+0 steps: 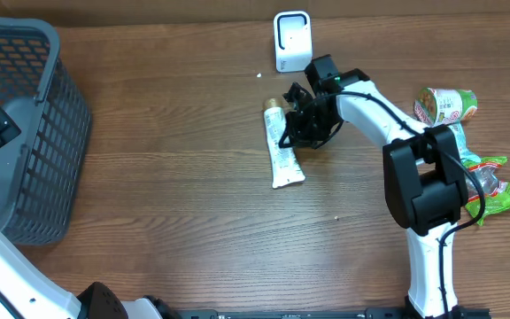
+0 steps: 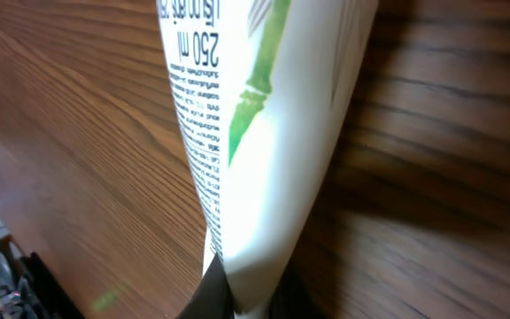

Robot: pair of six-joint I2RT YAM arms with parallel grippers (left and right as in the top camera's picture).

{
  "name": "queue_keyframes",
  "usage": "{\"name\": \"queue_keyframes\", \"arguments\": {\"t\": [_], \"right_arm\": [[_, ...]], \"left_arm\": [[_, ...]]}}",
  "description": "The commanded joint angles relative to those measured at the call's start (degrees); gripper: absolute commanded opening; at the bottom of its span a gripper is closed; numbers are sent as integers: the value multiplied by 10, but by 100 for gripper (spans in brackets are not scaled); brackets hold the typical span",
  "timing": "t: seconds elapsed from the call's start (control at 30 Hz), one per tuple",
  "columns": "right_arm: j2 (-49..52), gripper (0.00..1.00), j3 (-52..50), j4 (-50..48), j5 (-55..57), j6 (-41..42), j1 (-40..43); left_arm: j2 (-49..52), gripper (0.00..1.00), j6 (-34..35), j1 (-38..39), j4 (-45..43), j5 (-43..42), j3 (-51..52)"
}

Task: Scan the item barcode
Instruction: 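Lift the tube upright and hold its barcode at the scanner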

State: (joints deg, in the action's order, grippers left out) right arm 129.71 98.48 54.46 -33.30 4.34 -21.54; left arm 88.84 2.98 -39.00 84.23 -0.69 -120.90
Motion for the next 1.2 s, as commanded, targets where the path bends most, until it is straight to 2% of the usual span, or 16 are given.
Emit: {"name": "queue_keyframes", "arguments": {"t": [0.0,0.13,0.23,0.43,0.83,1.03,1.17], "right_arm": [[12,4,-3,-6,7,17,-9],[5,4,-3,4,-22,14,0],[-15,4,-3,11,-45,-21,5],[-105,4,-3,9,-43,-49,10],[-277,4,-3,-17,-43,-49,21],[-306,4,6,-12,-77,-48,22],[-307,4,62,22,-89,-37,22]], "left_arm": [[-4,100,4,0,-2,-2,-7],[-4,100,4,0,-2,-2,-7],[-4,100,4,0,-2,-2,-7],[-4,100,4,0,-2,-2,-7],[-4,100,4,0,-2,-2,-7],[-4,100,4,0,-2,-2,-7],[-4,100,4,0,-2,-2,-7]]}}
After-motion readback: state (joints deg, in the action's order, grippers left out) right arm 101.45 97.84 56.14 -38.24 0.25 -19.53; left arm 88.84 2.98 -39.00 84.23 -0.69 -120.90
